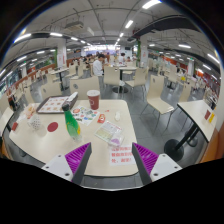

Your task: Pour water

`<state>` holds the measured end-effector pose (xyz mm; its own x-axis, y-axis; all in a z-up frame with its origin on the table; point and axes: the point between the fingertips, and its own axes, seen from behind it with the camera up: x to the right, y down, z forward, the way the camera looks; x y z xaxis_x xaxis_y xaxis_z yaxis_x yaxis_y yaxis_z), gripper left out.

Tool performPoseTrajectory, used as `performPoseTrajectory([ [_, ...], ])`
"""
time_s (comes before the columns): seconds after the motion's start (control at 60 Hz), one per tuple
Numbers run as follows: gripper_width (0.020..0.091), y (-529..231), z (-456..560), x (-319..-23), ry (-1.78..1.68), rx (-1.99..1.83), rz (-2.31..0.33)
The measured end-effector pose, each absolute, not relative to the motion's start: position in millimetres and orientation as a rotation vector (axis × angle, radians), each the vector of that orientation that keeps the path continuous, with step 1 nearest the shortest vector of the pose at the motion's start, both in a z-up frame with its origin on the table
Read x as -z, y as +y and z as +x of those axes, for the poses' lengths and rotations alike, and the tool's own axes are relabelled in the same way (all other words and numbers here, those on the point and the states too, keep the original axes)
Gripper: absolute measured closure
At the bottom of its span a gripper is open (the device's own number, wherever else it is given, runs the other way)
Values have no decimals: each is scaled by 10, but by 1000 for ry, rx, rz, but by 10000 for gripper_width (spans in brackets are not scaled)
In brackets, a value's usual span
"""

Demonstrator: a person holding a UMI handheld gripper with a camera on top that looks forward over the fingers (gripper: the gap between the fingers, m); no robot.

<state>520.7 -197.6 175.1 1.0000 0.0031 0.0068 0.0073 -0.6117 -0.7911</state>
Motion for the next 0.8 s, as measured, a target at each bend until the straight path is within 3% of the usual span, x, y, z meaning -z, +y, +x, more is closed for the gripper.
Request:
performPoseTrajectory([
  [0.117,266,-1986,5150,-1743,21,-10,-2226],
  [0.267,265,-1911,5243,-1515,1,-23,-2207],
  [0.45,262,-1745,4440,-1200,-91,-126,-2157],
  [0.8,274,-480,3520,-854,8,-41,-1960],
])
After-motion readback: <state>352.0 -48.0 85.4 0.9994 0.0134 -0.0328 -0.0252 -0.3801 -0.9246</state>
